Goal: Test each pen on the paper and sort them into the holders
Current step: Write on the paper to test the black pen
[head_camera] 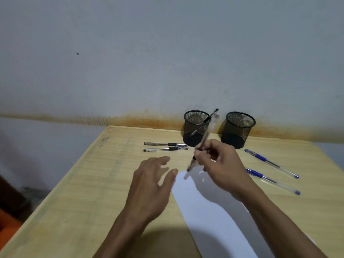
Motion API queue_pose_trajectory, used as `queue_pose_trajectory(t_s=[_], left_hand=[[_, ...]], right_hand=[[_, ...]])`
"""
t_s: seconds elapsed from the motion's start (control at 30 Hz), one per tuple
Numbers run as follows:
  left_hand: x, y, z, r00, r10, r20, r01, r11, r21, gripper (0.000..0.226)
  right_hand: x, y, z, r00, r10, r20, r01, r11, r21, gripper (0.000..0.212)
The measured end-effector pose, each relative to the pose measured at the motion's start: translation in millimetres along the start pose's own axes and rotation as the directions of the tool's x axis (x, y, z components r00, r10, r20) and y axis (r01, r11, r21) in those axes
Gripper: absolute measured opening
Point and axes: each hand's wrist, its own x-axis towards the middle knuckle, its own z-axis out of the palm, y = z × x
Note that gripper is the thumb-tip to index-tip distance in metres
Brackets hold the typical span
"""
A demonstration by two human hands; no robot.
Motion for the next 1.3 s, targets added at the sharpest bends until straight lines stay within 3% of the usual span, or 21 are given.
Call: queue_pose_trajectory(t_s=[0.13,0.4,0.53,0.73,0.8,0.83,0.87,0.93,1.03,1.2,1.3], left_hand=[[-12.2,28.8,11.3,0.989,0.120,0.085,-0.118,0.993,-0.022,0.029],[-21.6,38.1,28.5,0.967,0.236,0.101,-0.234,0.972,-0.035,0.018],[-20.4,43.7,32.3,0.958,0.288,0.014,-0.287,0.958,-0.021,0.011],[-6.3,55.9,21.8,0.918,0.393,-0.060,-0.386,0.916,0.107,0.023],[-8.9,38.9,5.4,0.934,0.340,-0.111,-0.320,0.933,0.165,0.021],[-12.5,26.8,-5.1,0.956,0.250,-0.151,-0.222,0.959,0.178,0.018],[-14.7,14.9,-16.0,0.973,0.140,-0.183,-0.107,0.978,0.182,0.013],[-12.2,-9.6,-27.6,0.984,-0.005,-0.179,0.047,0.972,0.231,0.006],[8.2,-33.2,-24.0,0.995,-0.022,-0.098,0.050,0.955,0.292,0.008],[45.4,-52.5,-8.9,0.997,-0.022,0.072,-0.009,0.912,0.411,0.028],[56.0,-57.9,0.6,0.992,-0.078,0.103,0.035,0.929,0.368,0.012]], right_hand=[[-36.5,-2.7,-11.3,0.985,0.140,-0.102,-0.112,0.964,0.241,0.001],[-66.5,10.0,-19.4,0.974,0.202,-0.105,-0.146,0.910,0.387,0.011],[-63.6,15.3,-28.7,0.970,0.204,-0.133,-0.140,0.915,0.378,0.012],[-42.0,10.0,-34.1,0.937,0.281,-0.209,-0.092,0.773,0.628,0.013],[-24.7,12.3,-65.8,0.859,0.380,-0.344,-0.018,0.693,0.720,0.017],[-17.3,13.2,-86.1,0.827,0.398,-0.397,0.018,0.688,0.726,0.019],[-12.7,13.7,-103.3,0.815,0.393,-0.426,0.035,0.701,0.713,0.019],[-10.3,15.1,-115.2,0.856,0.329,-0.400,0.026,0.744,0.668,0.019],[-16.4,18.9,-87.6,0.918,0.276,-0.284,-0.061,0.808,0.586,0.018],[-29.1,25.9,-50.0,0.933,0.277,-0.231,-0.118,0.838,0.532,0.020],[-34.0,24.3,-41.9,0.941,0.263,-0.212,-0.123,0.851,0.510,0.020]])
